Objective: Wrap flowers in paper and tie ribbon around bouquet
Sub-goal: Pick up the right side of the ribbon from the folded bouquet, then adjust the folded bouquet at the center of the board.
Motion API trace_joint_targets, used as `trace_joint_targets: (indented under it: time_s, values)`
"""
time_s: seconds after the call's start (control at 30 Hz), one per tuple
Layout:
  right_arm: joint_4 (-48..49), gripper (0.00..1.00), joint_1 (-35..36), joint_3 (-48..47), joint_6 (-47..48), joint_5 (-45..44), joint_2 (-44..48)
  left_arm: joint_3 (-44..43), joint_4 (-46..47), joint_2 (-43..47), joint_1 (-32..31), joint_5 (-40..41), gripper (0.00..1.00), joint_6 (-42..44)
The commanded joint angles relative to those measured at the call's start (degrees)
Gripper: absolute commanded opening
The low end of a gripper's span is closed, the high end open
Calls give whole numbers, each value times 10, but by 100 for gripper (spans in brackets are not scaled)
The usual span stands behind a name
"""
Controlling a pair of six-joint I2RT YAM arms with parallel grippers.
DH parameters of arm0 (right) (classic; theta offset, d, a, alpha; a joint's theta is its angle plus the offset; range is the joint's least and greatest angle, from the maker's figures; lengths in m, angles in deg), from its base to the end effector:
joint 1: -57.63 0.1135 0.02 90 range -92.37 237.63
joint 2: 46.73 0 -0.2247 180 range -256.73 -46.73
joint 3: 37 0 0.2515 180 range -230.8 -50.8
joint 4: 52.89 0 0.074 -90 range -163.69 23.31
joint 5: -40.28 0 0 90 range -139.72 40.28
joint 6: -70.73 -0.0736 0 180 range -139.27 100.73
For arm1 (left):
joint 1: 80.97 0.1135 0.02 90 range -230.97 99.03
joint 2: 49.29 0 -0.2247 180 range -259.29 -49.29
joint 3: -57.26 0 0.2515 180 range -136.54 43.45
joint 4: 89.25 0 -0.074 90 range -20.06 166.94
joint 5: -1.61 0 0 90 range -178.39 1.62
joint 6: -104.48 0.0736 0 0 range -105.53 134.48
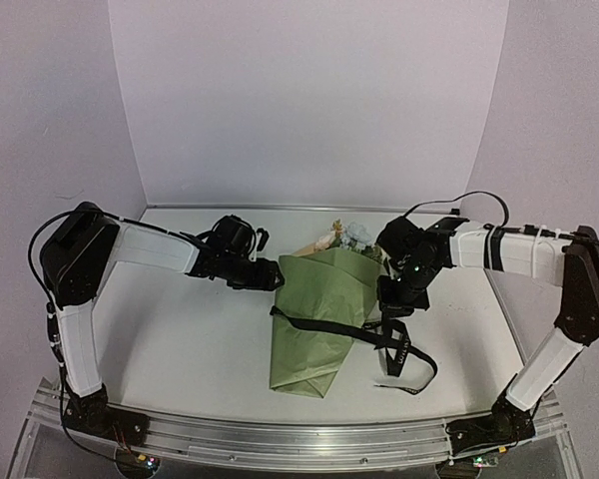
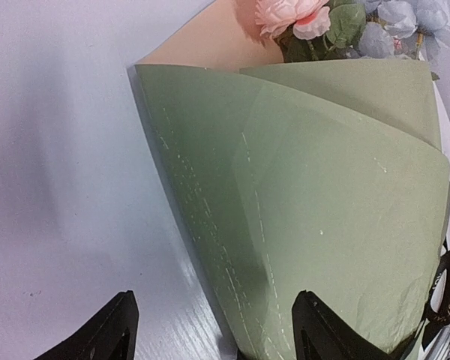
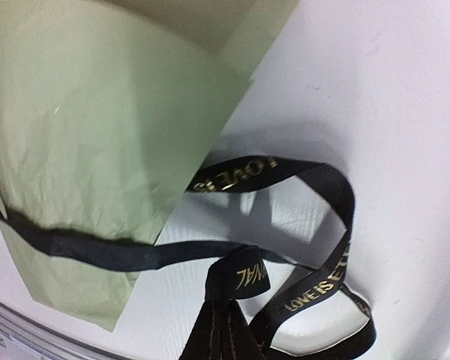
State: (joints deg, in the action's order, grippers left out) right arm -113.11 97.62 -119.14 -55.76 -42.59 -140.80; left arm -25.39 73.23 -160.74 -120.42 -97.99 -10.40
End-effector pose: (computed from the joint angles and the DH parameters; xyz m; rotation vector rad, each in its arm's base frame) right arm 0.2447 0.2172 0.1457 -0.1186 2.9406 0.4301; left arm 0.3194 -0.2788 0.0955 0.3988 2.4589 -0.7081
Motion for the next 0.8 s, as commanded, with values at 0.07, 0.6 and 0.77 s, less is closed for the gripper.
trace_joint_targets:
  time_s: [0.07,0.6,0.77]
  values:
    - [-3,0,-68,-17,4,10,-49,-28,58,-25,5,-38,73,-14]
    - [-1,0,-108,-137,12,38,-195,-9,81,-43,2,-48,61,-54]
    - [-4,0,-108,-181,12,70,-237,10,95,-36,-1,-37,56,-69]
